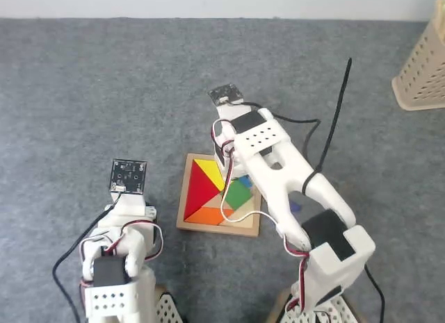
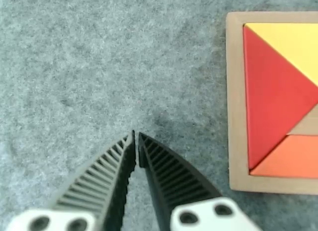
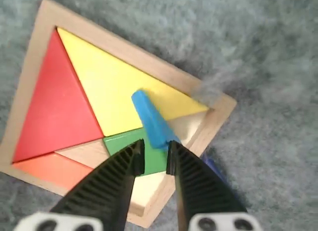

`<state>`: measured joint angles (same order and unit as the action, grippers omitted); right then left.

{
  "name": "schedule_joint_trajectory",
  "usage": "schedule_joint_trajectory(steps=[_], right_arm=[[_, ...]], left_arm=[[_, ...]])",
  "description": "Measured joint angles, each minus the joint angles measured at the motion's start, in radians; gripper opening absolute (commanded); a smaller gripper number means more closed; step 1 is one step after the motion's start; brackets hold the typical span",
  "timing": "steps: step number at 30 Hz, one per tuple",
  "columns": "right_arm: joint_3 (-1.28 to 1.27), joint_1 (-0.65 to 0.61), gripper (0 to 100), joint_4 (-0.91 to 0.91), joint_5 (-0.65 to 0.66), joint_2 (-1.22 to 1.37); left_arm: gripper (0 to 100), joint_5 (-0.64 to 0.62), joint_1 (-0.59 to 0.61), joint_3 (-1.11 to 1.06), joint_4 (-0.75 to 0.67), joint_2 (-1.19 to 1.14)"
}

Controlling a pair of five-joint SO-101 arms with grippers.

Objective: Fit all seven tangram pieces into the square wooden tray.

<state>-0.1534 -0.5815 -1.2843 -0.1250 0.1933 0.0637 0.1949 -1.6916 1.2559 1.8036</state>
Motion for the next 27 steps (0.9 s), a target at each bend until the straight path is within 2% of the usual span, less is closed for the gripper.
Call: schedule_joint_trajectory(steps=[8, 14, 19, 27], right_arm=[[-0.011, 0.075, 8.3, 0.0, 0.006, 0.0], [-0.011, 0.055, 8.7, 0.014, 0.011, 0.0], [-0.012, 0.008, 8.4, 0.037, 0.103, 0.049], [-0.012, 0.046, 8.7, 0.054, 0.143, 0.055]], left_arm=[[1, 0.0, 0.0, 0.0, 0.0, 0.0], [1, 0.0, 0.0, 0.0, 0.0, 0.0], [1, 0.0, 0.0, 0.0, 0.0, 0.0], [1, 0.0, 0.0, 0.0, 0.0, 0.0]])
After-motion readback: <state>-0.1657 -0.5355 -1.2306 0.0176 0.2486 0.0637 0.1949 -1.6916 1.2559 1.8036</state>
